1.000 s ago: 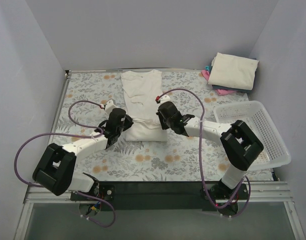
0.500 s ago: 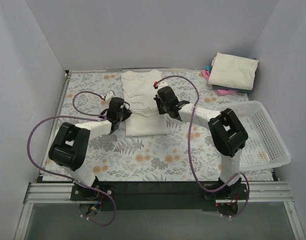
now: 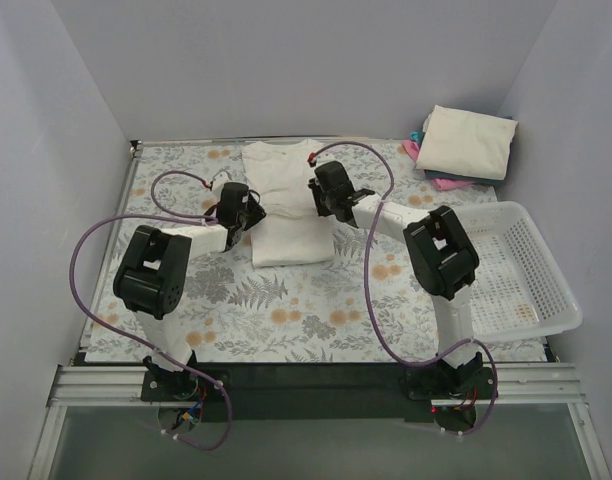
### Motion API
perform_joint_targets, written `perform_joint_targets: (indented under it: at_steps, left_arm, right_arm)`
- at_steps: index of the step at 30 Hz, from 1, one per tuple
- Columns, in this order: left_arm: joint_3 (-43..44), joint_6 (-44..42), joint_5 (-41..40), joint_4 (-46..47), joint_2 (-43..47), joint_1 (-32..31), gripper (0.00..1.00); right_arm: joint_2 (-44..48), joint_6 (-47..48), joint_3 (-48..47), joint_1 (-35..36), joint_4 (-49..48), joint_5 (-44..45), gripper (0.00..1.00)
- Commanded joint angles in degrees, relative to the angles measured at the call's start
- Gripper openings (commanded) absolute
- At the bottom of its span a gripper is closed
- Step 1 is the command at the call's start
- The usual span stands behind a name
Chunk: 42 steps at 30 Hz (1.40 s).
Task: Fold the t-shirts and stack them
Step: Fold the tshirt
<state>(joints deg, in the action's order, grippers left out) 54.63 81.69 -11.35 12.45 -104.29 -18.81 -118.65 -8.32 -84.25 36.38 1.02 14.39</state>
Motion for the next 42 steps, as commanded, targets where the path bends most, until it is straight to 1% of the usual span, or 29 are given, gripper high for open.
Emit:
perform_joint_targets:
  at_steps: [1,2,3,4,5,7,10,13,15,17,21,23,24,28,31,35,38,39,42]
  left_arm:
    - [3.8,-1.4,-4.3,-0.3,1.5,0.7,0.47]
    - [4.3,-1.7,-5.3,-0.8,1.9,0.8,0.58]
    - [5.7,-2.5,-6.3,-1.8,2.4,0.8,0.67]
    - [6.4,-2.8,-8.1,-2.4,3.6,0.8,0.76]
    - [6.9,-3.2,-8.9,-2.8,4.4,0.9,0.88]
    - [7.2,-3.7,-9.4,-3.1,7.1,0.8,0.89]
    - [4.7,-4.0,-8.6,-2.2,10.1,0.3,0.89]
    - [1.5,-4.1,-7.8,-2.4,10.7,-0.8,0.9]
    - [-0.3,-3.2,-5.8,-4.2,10.8,-0.9,0.91]
    - [-3.9,-1.7,-5.3,-5.1,11.8,-0.9,0.91]
    - [-10.4,0.4,-5.1,-4.9,15.9,-1.2,0.91]
    - [-12.8,0.5,-5.7,-4.6,17.6,-1.4,0.91]
    - [-13.2,0.7,-5.6,-5.2,18.6,-1.5,0.91]
    - [-16.8,2.5,-4.6,-6.2,22.0,-2.2,0.91]
    - [-19.9,4.5,-2.1,-6.4,24.7,-2.6,0.91]
    - [-22.5,5.3,-0.7,-5.9,26.9,-3.4,0.91]
    - [-22.8,5.4,-0.4,-6.0,25.8,-4.1,0.91]
    - [-22.7,5.4,-0.5,-6.0,24.6,-4.2,0.91]
    - [-22.0,5.3,-1.3,-6.4,22.0,-4.5,0.91]
  right_arm:
    - [-0.4,1.5,-5.7,-1.3,0.8,0.8,0.25]
    - [-0.4,1.9,-6.6,-1.5,2.0,1.0,0.37]
    - [0.3,2.2,-7.6,-1.8,2.5,2.1,0.46]
    - [1.0,2.9,-8.7,-2.0,3.1,2.9,0.54]
    - [1.7,3.4,-8.9,-2.0,3.6,3.7,0.56]
    - [4.7,4.0,-7.7,-2.0,3.6,5.3,0.6]
    - [8.4,3.9,-5.1,-2.0,3.1,3.4,0.6]
    - [11.2,1.8,0.3,-2.0,2.0,-0.5,0.61]
    - [12.8,0.8,4.6,-1.8,2.1,-3.0,0.6]
    - [15.4,-1.1,8.3,-1.8,1.8,-3.8,0.6]
    - [21.1,-3.4,19.7,-1.2,-0.5,-6.6,0.61]
    - [24.0,-4.2,22.6,-0.8,-2.4,-7.1,0.61]
    - [24.7,-4.5,25.2,-0.4,-2.7,-7.6,0.61]
    - [26.6,-5.7,30.0,-0.3,-3.8,-8.7,0.62]
    - [28.2,-6.4,33.0,-0.3,-5.8,-9.5,0.62]
    - [29.2,-7.2,34.8,-0.3,-8.0,-13.1,0.63]
    - [27.8,-7.6,34.2,-0.3,-8.9,-14.0,0.63]
    - [27.2,-7.9,34.0,-0.3,-9.2,-15.6,0.63]
    - [25.1,-8.2,33.2,-0.3,-10.6,-16.2,0.63]
